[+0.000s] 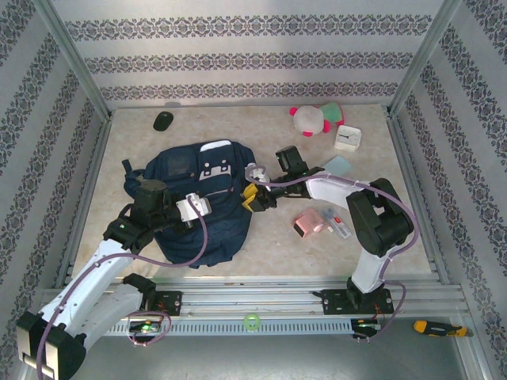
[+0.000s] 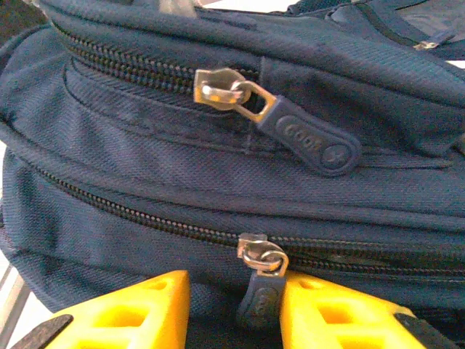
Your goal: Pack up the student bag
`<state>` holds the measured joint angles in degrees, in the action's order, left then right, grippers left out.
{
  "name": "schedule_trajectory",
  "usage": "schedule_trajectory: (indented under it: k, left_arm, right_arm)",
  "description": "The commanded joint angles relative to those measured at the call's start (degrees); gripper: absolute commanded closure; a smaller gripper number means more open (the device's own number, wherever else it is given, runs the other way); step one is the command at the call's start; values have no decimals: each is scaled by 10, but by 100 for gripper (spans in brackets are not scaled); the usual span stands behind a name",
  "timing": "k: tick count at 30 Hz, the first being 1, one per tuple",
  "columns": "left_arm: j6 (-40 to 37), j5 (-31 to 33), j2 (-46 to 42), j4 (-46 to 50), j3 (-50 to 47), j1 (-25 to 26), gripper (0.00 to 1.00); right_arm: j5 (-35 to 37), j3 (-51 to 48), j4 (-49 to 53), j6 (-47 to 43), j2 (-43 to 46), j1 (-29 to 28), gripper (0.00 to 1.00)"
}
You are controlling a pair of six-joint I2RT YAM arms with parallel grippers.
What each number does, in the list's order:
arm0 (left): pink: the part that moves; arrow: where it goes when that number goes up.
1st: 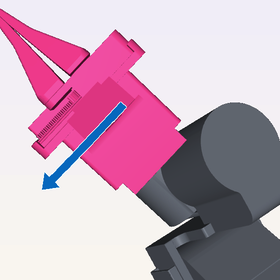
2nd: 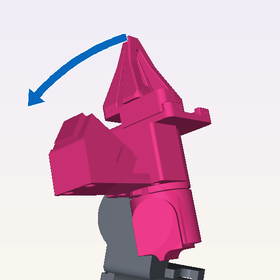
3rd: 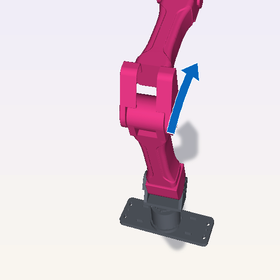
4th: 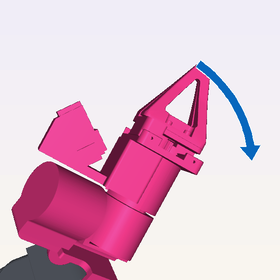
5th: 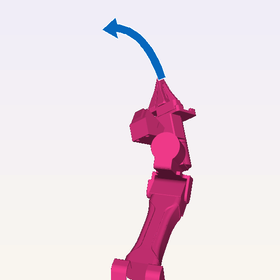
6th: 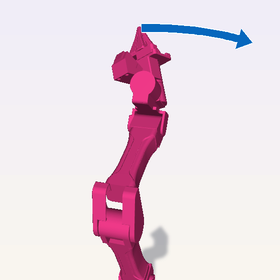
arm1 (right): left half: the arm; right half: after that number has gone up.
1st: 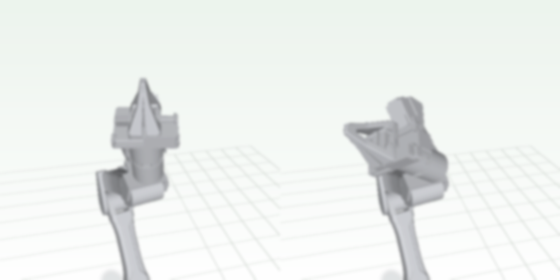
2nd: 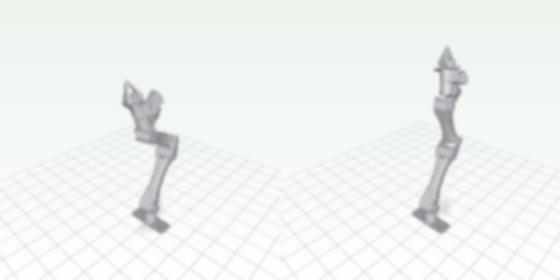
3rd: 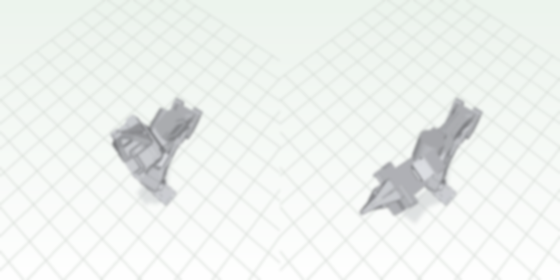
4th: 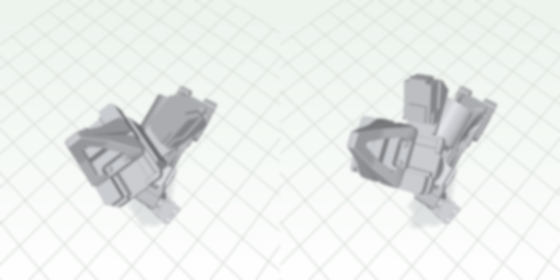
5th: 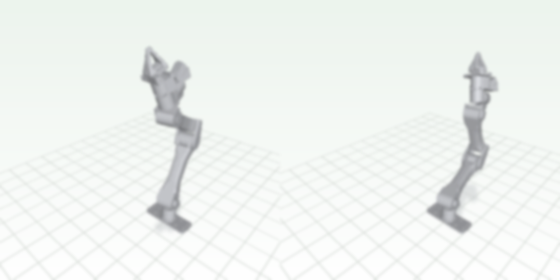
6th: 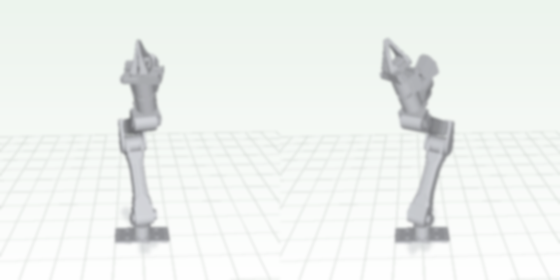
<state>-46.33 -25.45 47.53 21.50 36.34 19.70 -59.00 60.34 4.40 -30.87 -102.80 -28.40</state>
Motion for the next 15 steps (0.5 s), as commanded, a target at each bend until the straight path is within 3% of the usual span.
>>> schedule_trajectory:
  k: [1, 11, 15]
  left_arm:
    - [-12, -31, -4, -34, 18, -5, 100]
    - [-13, -30, -6, -36, 17, -5, 100]
    - [-11, -18, -3, -41, 14, -5, 100]
  right_arm:
    - [-34, -12, -13, 32, 14, -7, 65]
    - [-43, -6, -64, 114, 2, -1, 74]
    - [-38, -14, -75, 132, 7, 1, 85]
